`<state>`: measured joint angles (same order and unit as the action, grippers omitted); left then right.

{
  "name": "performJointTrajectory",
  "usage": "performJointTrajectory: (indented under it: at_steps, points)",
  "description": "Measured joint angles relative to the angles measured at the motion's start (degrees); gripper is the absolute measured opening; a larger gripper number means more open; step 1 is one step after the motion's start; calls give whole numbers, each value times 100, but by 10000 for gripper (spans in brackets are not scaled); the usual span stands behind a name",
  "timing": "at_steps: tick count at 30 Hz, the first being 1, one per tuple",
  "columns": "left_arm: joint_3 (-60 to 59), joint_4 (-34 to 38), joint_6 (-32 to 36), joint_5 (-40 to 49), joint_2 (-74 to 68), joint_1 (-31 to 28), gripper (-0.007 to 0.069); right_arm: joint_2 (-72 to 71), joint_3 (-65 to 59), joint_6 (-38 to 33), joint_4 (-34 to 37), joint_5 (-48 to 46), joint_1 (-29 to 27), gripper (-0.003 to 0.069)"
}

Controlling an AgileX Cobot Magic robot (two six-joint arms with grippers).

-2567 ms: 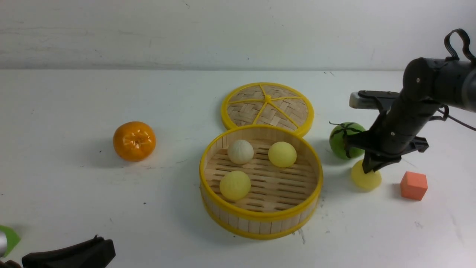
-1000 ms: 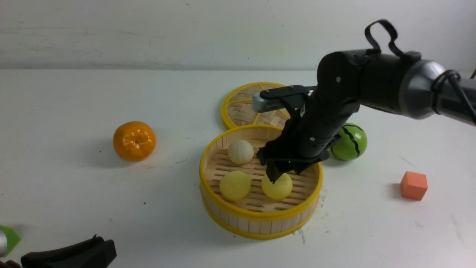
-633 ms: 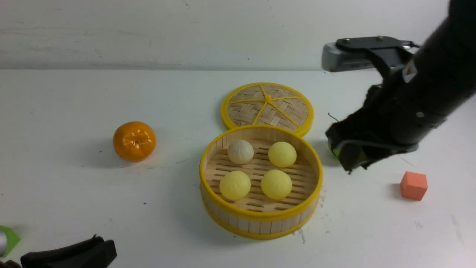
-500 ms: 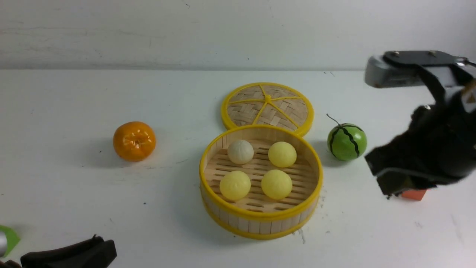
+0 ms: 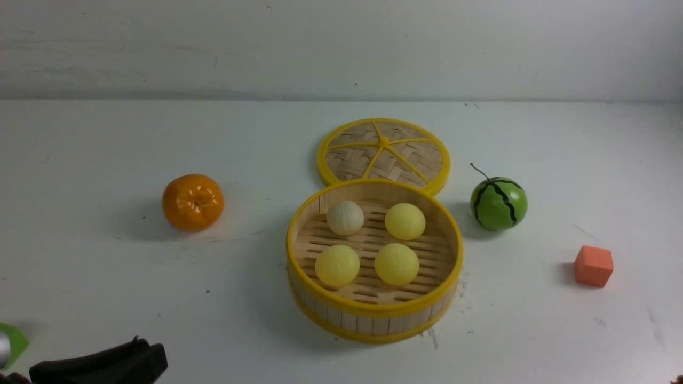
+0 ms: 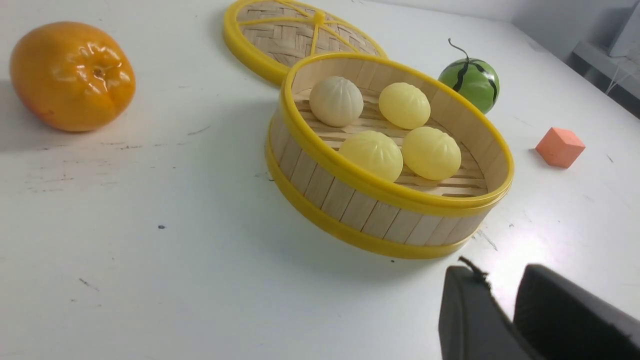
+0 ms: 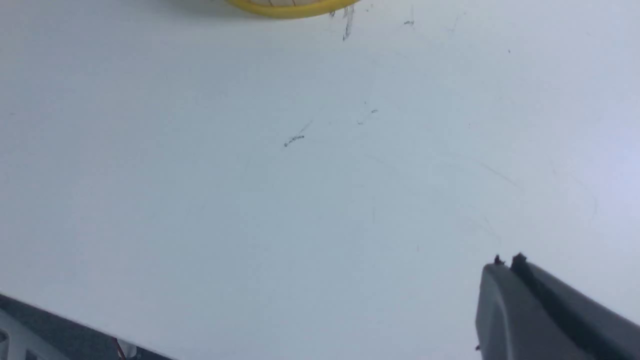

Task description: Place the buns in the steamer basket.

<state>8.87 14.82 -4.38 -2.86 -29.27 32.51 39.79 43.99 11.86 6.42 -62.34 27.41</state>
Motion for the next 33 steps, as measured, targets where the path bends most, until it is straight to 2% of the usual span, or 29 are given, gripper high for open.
performJointTrajectory:
  at_steps: [5,8,10,13,14,15,16,17,18,19,22,27,33]
  points:
    - [0,0,0,0,0,0,143,-464,-13,0,-76,-365,0,-15]
    - [0,0,0,0,0,0,143,-768,-166,-46,-311,-163,-57,-15]
    - [0,0,0,0,0,0,143,-1087,-540,-232,-459,467,-378,-15]
    - [0,0,0,0,0,0,143,-1938,-1626,-775,-642,2197,-1330,-14]
    - [0,0,0,0,0,0,143,-2063,-1802,-803,-642,2304,-1454,-14]
    - [0,0,0,0,0,0,143,-2593,-2534,-935,-642,3114,-1865,-14]
    - [0,0,0,0,0,0,143,-2917,-2978,-965,-642,3508,-2125,-14]
    - [0,0,0,0,0,0,143,-2917,-2978,-965,-642,3508,-2125,-14]
    - [0,0,0,0,0,0,143,-3452,-3689,-972,-642,3999,-2504,-14]
    - [0,0,0,0,0,0,143,-3660,-3950,-966,-642,4154,-2603,-14]
    - [0,0,0,2,0,0,143,-4000,-4493,-826,-600,4062,-2802,-14]
    - [0,0,0,88,0,0,143,-4034,-4501,-510,-342,3971,-2846,-13]
    - [0,0,0,120,0,0,146,-4034,-4501,-454,-225,3954,-2846,-10]
